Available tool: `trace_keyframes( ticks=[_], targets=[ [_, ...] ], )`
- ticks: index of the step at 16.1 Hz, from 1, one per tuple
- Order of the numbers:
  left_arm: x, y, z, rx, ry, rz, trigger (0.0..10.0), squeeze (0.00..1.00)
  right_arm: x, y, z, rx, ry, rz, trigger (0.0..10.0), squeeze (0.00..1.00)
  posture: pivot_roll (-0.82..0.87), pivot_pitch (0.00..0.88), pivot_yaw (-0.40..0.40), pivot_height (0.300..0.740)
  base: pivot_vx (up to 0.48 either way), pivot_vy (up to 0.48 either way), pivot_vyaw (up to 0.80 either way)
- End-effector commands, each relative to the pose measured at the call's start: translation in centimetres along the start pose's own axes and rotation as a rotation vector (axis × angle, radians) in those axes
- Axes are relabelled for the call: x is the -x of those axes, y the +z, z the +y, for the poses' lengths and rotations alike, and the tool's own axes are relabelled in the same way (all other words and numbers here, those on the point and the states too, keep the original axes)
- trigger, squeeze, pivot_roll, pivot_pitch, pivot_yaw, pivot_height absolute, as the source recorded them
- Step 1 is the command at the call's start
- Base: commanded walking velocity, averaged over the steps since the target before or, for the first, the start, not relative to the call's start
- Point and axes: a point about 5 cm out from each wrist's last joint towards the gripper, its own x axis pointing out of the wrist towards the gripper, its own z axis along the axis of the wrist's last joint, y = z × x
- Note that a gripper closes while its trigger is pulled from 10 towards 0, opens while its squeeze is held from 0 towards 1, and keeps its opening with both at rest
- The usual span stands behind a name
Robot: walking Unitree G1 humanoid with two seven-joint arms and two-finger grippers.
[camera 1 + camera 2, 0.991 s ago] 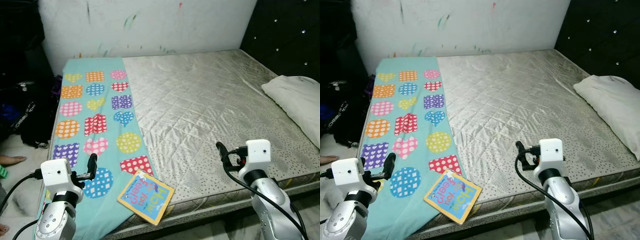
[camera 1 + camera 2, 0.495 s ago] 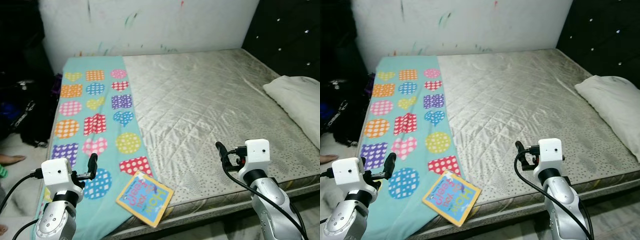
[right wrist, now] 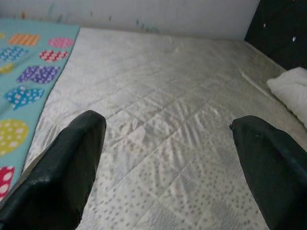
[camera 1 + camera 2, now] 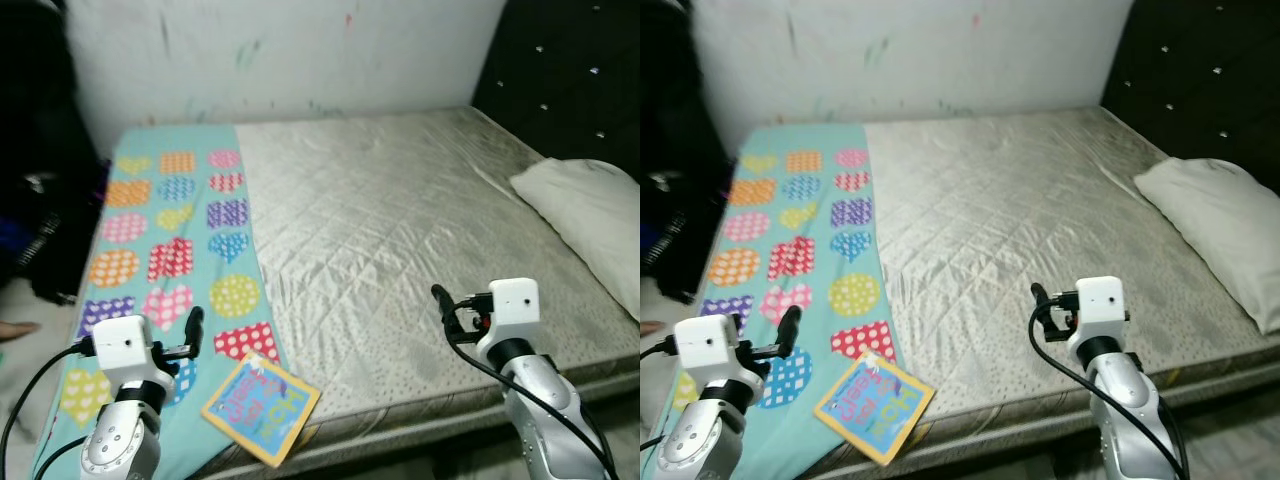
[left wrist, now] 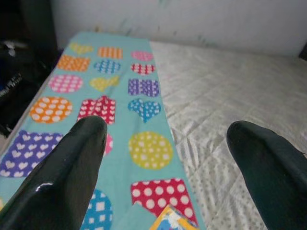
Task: Clean up the room
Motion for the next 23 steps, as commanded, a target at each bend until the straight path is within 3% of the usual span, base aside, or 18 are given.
trace_keyframes(
  ticks=[1,11,14,23],
  targets=[
    [0.07,0.02,0.51,-0.014,0.017,0.008,10.0,0.0,-0.09,0.22,0.06,0.0,-0.005,-0.004,10.0,0.0,-0.1,0.0,-0.032,0.74,0.0,-0.349,0.0],
    [0.07,0.02,0.51,-0.014,0.017,0.008,10.0,0.0,-0.09,0.22,0.06,0.0,-0.005,-0.004,10.0,0.0,-0.1,0.0,-0.032,0.74,0.0,-0.349,0.0],
    [-0.1,0.06,0.51,0.003,0.037,0.001,10.0,0.0,-0.48,0.22,0.53,-0.001,0.018,0.001,10.0,0.0,-0.09,0.0,-0.038,0.74,0.0,0.0,0.0],
    [-0.12,-0.15,0.42,0.007,0.039,0.016,10.0,0.0,-0.46,0.12,0.6,-0.004,0.024,0.006,10.0,0.0,-0.09,0.0,-0.04,0.74,0.0,0.465,0.0]
  ],
)
